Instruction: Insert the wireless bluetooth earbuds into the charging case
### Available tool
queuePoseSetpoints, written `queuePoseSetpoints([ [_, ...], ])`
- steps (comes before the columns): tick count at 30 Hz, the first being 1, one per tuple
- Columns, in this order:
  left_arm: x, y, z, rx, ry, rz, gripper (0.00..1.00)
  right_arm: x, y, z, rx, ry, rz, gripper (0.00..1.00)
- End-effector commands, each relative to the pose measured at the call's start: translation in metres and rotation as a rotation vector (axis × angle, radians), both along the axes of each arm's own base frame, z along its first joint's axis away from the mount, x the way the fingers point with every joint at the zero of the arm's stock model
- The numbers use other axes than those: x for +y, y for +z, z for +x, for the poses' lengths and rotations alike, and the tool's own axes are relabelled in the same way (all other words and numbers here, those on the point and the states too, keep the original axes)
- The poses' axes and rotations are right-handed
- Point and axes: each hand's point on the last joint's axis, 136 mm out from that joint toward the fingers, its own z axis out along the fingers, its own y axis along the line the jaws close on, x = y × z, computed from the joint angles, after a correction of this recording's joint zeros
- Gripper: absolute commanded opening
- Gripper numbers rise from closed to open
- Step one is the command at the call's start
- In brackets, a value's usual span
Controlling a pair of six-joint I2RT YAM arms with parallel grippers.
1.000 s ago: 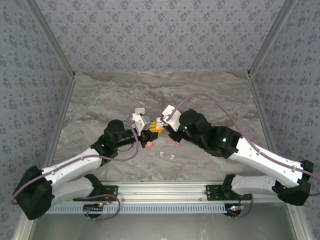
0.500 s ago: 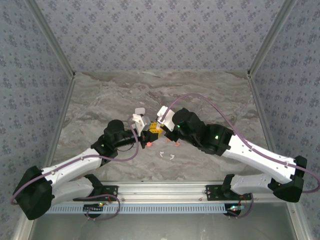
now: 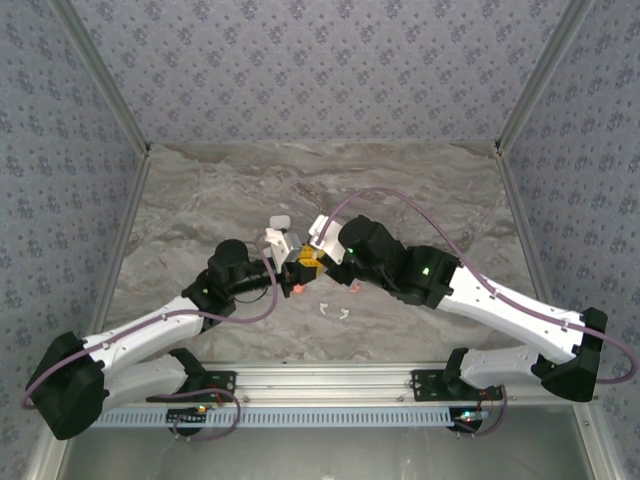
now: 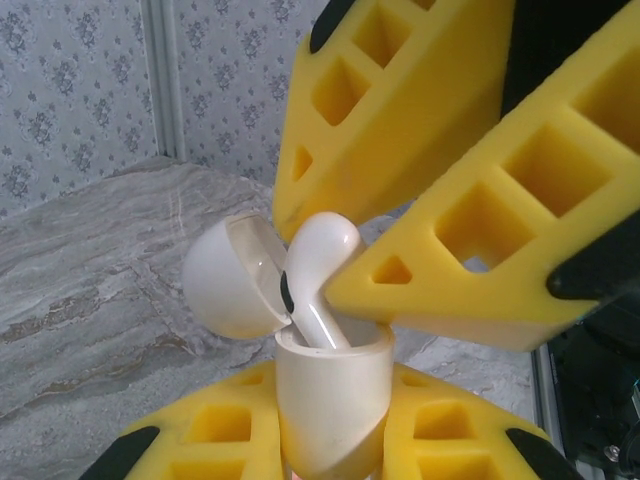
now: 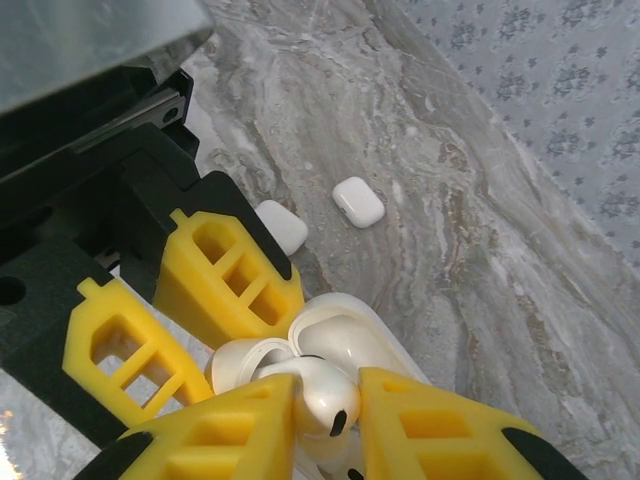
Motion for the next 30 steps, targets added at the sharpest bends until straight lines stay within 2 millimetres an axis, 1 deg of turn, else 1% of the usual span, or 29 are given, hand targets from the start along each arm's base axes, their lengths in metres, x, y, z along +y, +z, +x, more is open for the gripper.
queuePoseSetpoints([
  [1,-0.002,0.031,-0.006,-0.079,-0.027,-0.069,0.00,0.006,0.005,-0.012,0.082,0.061,0.047,0.27],
  [4,-0.002,0.031,-0.006,-0.080,-0.027,-0.071,0.00,0.007,0.015,-0.013,0.103,0.071,0.093,0.30],
  [6,-0.002,0.030,-0.006,-0.077,-0.025,-0.070,0.00,0.007,0.027,-0.015,0.109,0.086,0.147,0.32],
  [9,-0.002,0.031,-0.006,-0.077,-0.024,-0.074,0.00,0.002,0.051,-0.016,0.097,0.093,0.243,0.41],
  [13,-0.001,0.034,-0.006,-0.080,-0.021,-0.089,0.00,-0.020,0.075,-0.011,0.085,0.054,0.362,0.50],
  [15,-0.001,0.036,-0.006,-0.082,-0.021,-0.099,0.00,-0.034,0.082,-0.006,0.118,0.019,0.448,0.57],
  [16,-0.001,0.036,-0.006,-0.082,-0.021,-0.104,0.00,-0.040,0.086,-0.006,0.144,0.017,0.499,0.60],
  [17,0.000,0.038,-0.006,-0.084,-0.021,-0.110,0.00,-0.045,0.076,-0.002,0.184,-0.005,0.519,0.63],
  [19,-0.001,0.041,-0.007,-0.085,-0.025,-0.124,0.00,-0.055,0.069,0.003,0.261,-0.035,0.592,0.70],
  [22,0.000,0.048,-0.008,-0.089,-0.029,-0.148,0.00,-0.062,0.061,0.006,0.375,-0.046,0.688,0.80],
  [27,0.000,0.057,-0.010,-0.094,-0.038,-0.177,0.00,-0.056,0.060,0.006,0.461,0.002,0.788,0.95],
  [30,0.000,0.063,-0.011,-0.099,-0.045,-0.197,0.00,-0.049,0.061,0.006,0.500,0.029,0.820,1.00],
])
